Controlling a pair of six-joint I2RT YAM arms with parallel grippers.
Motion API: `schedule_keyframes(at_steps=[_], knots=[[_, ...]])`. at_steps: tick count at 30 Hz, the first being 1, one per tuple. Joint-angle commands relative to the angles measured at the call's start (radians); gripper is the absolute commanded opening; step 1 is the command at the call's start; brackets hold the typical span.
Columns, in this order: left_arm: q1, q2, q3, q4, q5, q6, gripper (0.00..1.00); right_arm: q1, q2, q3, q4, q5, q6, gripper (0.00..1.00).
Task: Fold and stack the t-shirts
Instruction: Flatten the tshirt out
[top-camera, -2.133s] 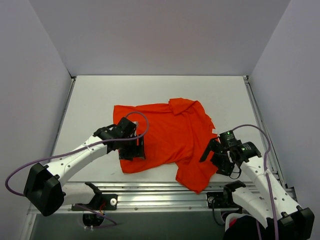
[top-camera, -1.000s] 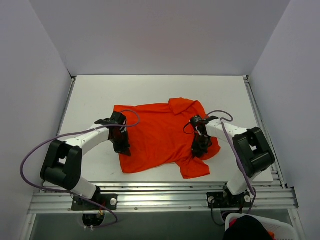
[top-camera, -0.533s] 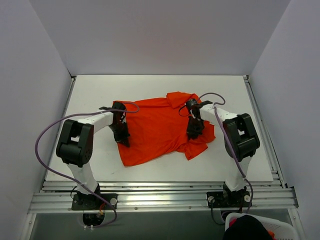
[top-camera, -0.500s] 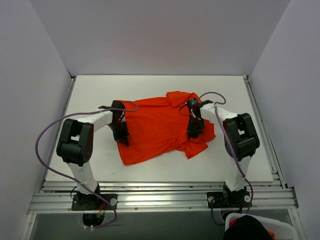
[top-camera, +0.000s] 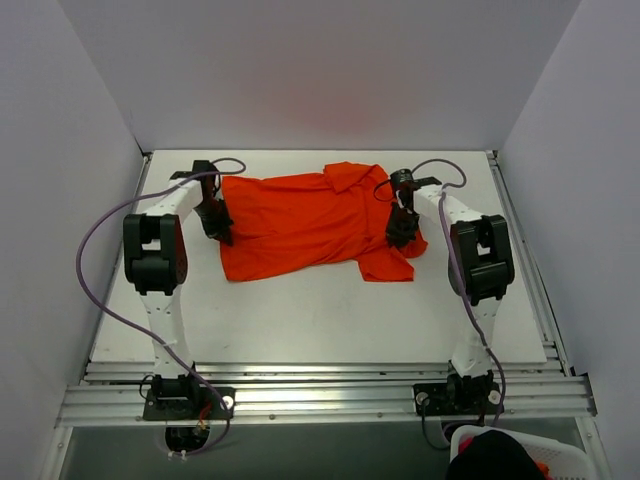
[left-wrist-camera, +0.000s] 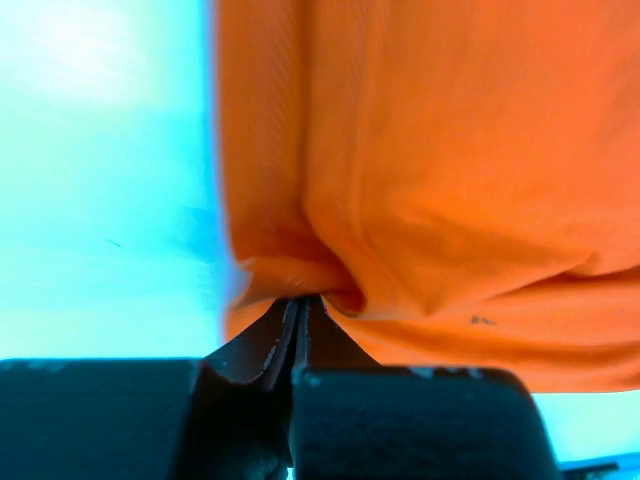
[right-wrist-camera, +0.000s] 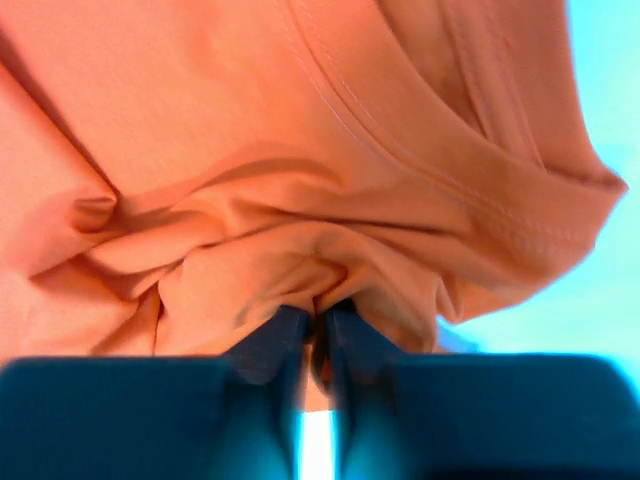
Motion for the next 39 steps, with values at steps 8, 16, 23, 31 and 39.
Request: schedule_keyframes(at_steps=[8,16,23,31,39], knots=[[0.057,-0.145,0.218,-0.069,-0.048,0.042,0.93,-0.028,-0.082,0.019,-0.127,0.173,-0.005,0.82],[0.057,-0.53,-0.096,-0.014,-0.05,0.033,0.92,-0.027,-0.308,-0.123,-0.151,0.176,0.056,0.82],[0.057,-0.783,-0.469,0.032,-0.01,0.01,0.91,0.007,-0.519,-0.374,-0.113,0.13,0.148,0.79],[0.057,-0.895,-0.609,0.044,0.032,0.0,0.88,0.038,-0.567,-0.545,-0.006,0.104,0.205,0.77],[0.057,-0.943,-0.622,0.026,0.038,0.002,0.87,0.039,-0.451,-0.525,0.082,0.132,0.185,0.75]])
